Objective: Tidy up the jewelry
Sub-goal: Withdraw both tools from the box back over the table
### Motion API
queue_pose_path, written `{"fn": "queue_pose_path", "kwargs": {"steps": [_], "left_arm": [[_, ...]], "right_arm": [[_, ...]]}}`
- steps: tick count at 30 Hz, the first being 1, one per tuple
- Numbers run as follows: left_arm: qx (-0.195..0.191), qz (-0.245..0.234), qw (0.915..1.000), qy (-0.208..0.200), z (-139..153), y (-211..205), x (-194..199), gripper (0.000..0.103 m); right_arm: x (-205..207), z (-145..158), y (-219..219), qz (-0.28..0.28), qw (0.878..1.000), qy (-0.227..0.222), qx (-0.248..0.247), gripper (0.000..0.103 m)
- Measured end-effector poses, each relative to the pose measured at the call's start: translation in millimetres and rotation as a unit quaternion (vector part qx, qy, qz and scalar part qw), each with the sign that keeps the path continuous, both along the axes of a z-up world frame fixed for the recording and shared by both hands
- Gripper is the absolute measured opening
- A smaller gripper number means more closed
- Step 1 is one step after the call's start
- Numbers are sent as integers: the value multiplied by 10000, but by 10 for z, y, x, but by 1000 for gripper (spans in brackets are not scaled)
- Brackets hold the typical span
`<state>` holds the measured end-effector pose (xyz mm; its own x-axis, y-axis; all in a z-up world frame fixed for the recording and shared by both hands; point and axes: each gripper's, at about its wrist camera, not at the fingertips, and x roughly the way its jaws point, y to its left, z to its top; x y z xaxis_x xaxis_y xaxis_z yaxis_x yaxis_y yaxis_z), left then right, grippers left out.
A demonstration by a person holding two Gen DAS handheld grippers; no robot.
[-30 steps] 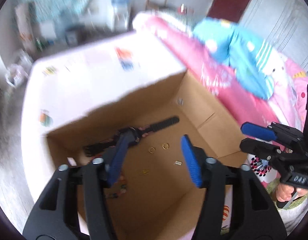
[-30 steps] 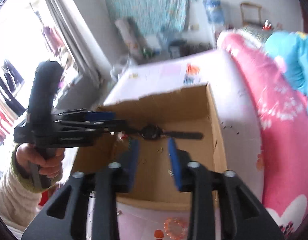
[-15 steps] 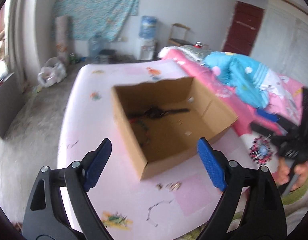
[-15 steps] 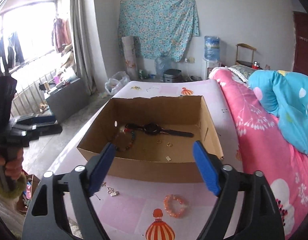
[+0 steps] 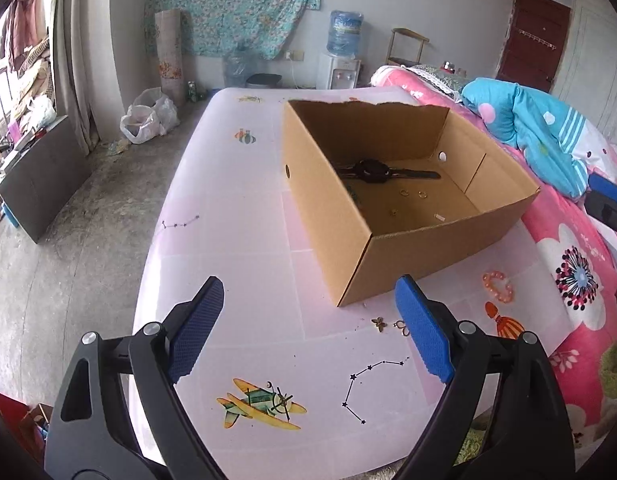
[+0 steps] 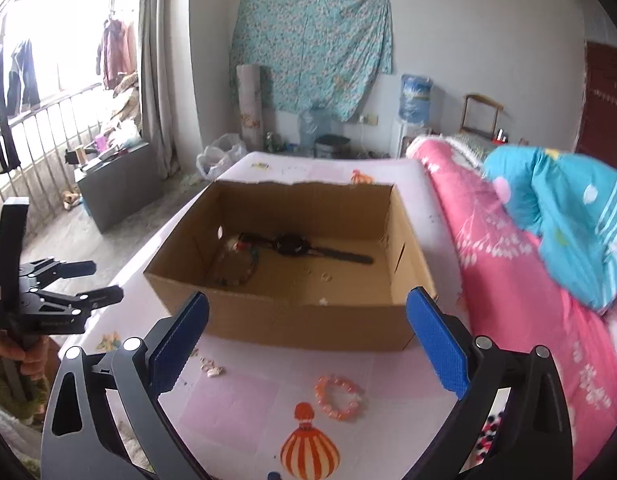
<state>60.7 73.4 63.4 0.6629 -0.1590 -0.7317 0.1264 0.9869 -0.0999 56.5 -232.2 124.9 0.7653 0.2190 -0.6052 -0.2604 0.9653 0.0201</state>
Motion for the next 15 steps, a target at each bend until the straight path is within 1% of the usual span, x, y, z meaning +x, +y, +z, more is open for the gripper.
{"fn": "queue_pose_path", "kwargs": {"steps": [3,5,7,9,13,15], "left_arm": [[131,93,9998,147,-166,-5,32,84],[183,103,9997,146,-252,-28,22,84],[142,72,9997,206,-342,-54,17,84],[71,-51,9996,266,-445,-112,4,84],[75,-241,9989,387,-628,-265,34,84],[91,-309,9987,405,-685,-317,49,79]], "right_arm": [[17,-204,-89,-201,9995,246,34,96],[19,-344,-115,-339,9988,361,-27,96],[40,-520,-104,-410,9973,610,-33,96],[63,-651,-76,-394,9959,817,32,96],[116,-883,39,-242,9921,1198,271,96],[153,-986,110,-137,9896,1382,380,96]]}}
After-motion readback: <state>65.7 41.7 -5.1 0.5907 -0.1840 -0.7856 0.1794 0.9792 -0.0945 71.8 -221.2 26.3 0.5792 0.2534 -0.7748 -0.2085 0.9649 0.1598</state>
